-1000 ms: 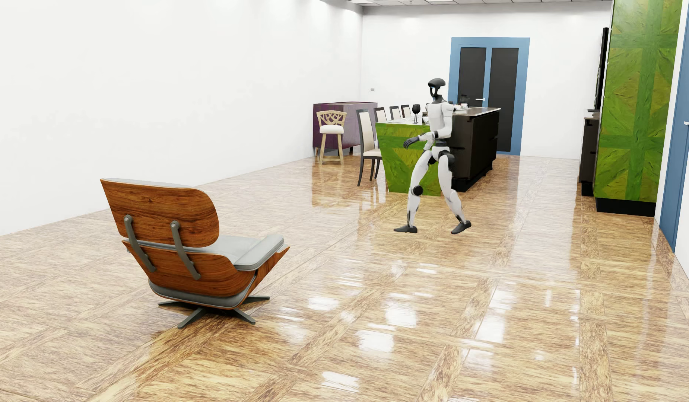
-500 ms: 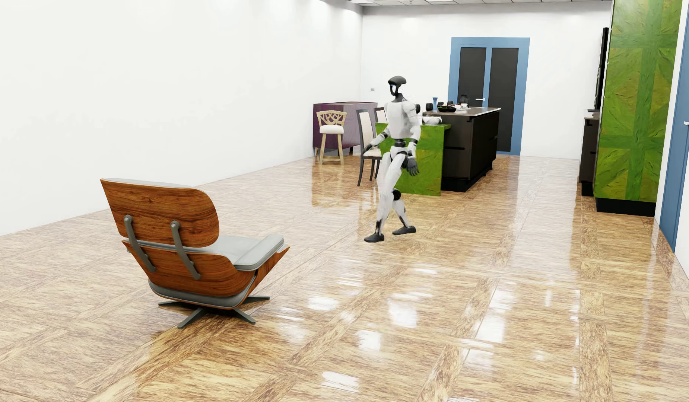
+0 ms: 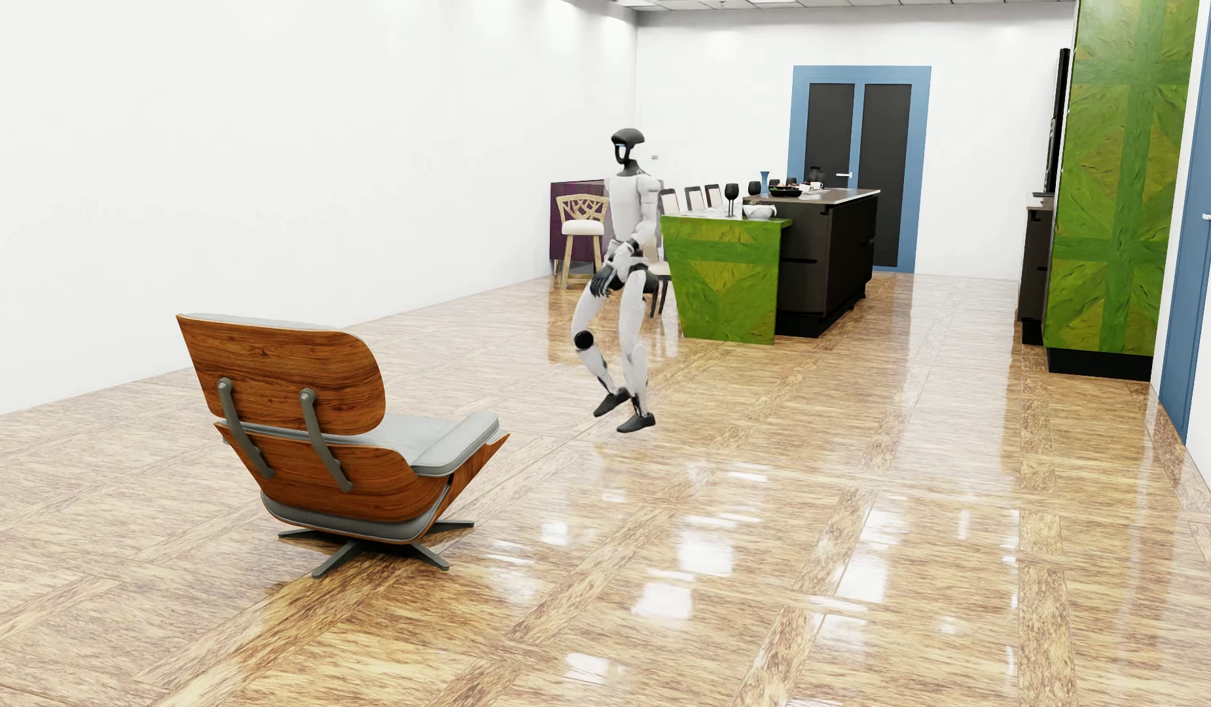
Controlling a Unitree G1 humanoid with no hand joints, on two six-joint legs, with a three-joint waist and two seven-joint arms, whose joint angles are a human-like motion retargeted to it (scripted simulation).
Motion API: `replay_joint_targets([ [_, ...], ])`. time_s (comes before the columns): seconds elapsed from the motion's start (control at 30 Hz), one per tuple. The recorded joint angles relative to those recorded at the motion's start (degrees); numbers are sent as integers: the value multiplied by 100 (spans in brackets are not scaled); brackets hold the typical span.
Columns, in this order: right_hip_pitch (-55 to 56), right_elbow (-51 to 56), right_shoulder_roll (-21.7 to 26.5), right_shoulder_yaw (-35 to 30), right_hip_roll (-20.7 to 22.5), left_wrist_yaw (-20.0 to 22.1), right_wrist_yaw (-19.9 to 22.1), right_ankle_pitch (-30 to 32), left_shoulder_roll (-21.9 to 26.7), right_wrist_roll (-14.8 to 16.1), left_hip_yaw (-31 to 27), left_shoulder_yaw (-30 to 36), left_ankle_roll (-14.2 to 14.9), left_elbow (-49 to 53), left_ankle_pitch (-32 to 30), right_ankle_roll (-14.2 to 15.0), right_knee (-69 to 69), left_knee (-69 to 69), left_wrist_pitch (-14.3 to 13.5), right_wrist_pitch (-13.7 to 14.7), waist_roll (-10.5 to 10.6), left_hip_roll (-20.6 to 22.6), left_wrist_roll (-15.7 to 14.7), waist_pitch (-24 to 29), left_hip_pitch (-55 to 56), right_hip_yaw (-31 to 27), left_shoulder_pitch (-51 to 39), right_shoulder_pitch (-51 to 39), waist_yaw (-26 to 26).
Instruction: Move towards the dark armchair
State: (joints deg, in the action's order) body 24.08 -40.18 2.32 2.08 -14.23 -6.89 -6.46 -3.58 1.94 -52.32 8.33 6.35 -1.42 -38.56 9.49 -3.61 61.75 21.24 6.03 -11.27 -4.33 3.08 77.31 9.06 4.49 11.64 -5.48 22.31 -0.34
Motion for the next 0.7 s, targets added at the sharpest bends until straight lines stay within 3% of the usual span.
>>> replay_joint_targets([
  [0.13,-235,231,-286,333,206,83,48,246,-2,147,-442,648,259,673,640,290,-4387,121,-221,23,107,-144,-617,-133,-620,-657,-518,302,-127],
  [0.2,-420,171,-339,295,292,42,-32,755,141,53,-723,949,428,892,828,942,-4603,640,-237,30,169,-329,-729,-152,-814,-819,-544,280,-111],
  [0.23,-412,84,-352,254,360,62,-67,785,222,-34,-835,969,499,980,738,884,-4096,1147,-185,-19,207,-476,-809,-137,-804,-731,-440,180,-85],
  [0.3,-489,-61,-380,297,519,289,-28,130,248,-170,-983,724,370,991,-37,665,-3208,2621,98,-179,322,-800,-1069,-77,-422,-469,1,-95,-40],
  [0.37,-871,70,-355,429,637,656,78,-223,145,-177,-931,353,321,603,-800,609,-3099,4015,568,-237,445,-1149,-1224,-40,227,-186,449,-341,9],
  [0.47,-1311,642,-49,493,858,1093,190,-448,-22,115,-400,-394,409,-258,-382,562,-3245,4311,1204,-76,580,-1527,-1493,-39,815,-160,1127,-708,139],
  [0.53,-1561,990,199,524,994,749,227,-589,57,366,138,-709,491,-742,-76,554,-3376,3192,1385,72,629,-1773,-1673,-68,819,-231,1597,-1009,183],
  [0.6,-1825,1390,358,654,1065,-54,231,-694,257,531,768,-473,587,-1190,-97,570,-3573,1230,1287,207,673,-1790,-1329,-120,396,-289,1981,-1176,183],
  [0.7,-2257,1710,370,883,1050,-1095,626,-707,461,820,1093,60,655,-1439,-216,584,-3970,205,713,234,678,-1650,-337,-189,-233,-292,2198,-1210,181],
])
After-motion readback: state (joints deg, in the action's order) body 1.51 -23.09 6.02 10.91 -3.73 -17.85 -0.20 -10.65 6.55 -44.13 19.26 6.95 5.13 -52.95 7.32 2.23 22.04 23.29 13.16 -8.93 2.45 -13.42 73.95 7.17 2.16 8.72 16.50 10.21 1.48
